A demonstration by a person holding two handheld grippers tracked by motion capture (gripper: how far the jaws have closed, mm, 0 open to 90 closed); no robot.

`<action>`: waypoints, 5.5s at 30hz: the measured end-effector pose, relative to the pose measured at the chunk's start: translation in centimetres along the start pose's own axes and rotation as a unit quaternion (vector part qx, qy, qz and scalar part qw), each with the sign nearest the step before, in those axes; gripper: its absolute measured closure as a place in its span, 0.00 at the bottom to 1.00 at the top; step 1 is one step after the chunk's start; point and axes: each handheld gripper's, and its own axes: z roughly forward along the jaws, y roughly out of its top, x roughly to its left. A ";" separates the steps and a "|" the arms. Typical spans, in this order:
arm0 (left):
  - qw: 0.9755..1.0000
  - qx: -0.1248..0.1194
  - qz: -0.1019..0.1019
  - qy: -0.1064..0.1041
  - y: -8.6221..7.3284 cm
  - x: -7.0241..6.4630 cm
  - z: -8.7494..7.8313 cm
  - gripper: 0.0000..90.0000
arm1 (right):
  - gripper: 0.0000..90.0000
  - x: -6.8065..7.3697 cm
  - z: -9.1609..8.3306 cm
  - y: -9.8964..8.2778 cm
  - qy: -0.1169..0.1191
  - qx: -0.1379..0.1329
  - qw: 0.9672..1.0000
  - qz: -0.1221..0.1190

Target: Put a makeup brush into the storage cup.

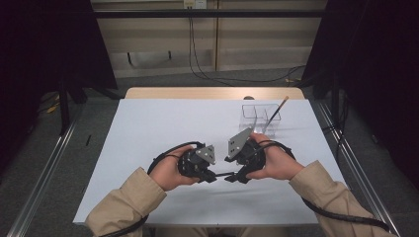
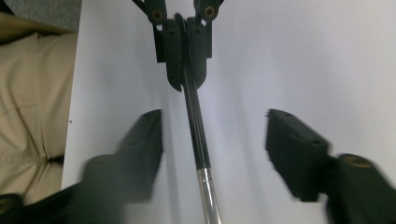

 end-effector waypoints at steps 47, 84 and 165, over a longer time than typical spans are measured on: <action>0.998 -0.049 -0.030 0.014 -1.9 0.0 -0.8 0.93 | 0.16 -0.7 -1.1 -4.8 -0.014 -0.286 0.944 0.165; 0.981 -0.174 -0.080 0.023 -3.7 0.4 -1.8 0.93 | 0.18 -0.8 -1.0 -4.6 -0.017 -0.312 0.934 0.170; 0.963 -0.243 -0.113 0.001 -1.1 0.6 1.3 0.85 | 0.93 -1.9 -1.8 -3.6 0.029 -0.364 0.889 0.276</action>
